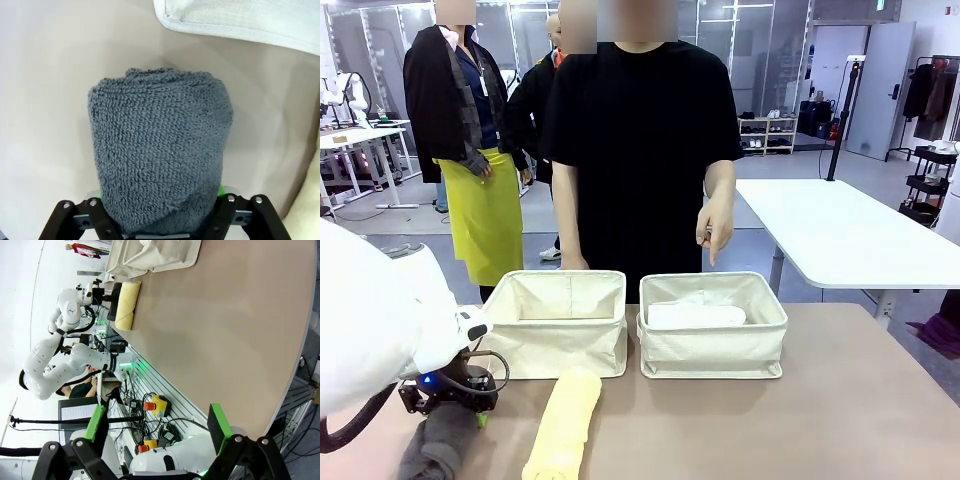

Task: Divide the towels into two baskets.
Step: Pick up one hotel-folded towel from the bottom of the table and place it in the Fabric basket indicated by the person.

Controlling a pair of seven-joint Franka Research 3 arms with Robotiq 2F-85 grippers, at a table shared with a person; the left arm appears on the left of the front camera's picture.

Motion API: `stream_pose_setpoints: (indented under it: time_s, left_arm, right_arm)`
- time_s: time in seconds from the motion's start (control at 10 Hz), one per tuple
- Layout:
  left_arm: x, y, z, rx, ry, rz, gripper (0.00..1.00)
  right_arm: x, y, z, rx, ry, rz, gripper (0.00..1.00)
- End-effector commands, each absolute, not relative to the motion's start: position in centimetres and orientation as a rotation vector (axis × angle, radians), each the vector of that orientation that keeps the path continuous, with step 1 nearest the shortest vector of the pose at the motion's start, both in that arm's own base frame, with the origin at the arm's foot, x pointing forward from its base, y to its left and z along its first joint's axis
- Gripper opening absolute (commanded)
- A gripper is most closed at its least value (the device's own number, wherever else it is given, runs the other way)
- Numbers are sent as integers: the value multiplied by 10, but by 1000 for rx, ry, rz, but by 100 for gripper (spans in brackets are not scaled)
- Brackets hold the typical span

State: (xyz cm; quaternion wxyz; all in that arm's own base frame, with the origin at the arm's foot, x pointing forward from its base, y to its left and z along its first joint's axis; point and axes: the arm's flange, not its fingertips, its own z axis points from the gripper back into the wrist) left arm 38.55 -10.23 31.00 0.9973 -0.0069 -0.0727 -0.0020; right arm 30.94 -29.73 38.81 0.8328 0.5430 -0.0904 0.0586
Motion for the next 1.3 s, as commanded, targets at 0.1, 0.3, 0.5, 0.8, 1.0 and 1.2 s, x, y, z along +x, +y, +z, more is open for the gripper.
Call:
stream_pose_setpoints:
  time_s: [0.1, 0.3, 0.5, 0.8, 1.0, 1.2]
  left_arm:
    - [287, -70, 319, -77, -170, -41, 41]
    - [286, -62, 384, -139, -87, -265, 36]
    - [293, -48, 450, -189, -146, -395, 36]
    - [285, -48, 487, -330, -221, -776, 36]
    - [292, -46, 491, -284, -231, -644, 36]
    - [292, -46, 491, -284, -231, -644, 36]
  right_arm:
    - [306, -297, 391, 1139, -181, 130, 100]
    - [306, -297, 391, 1139, -181, 130, 100]
    - [306, -297, 391, 1139, -181, 130, 100]
    - [306, -297, 391, 1139, -181, 130, 100]
    - [306, -297, 391, 1139, -181, 130, 100]
    - [306, -297, 391, 1139, -181, 130, 100]
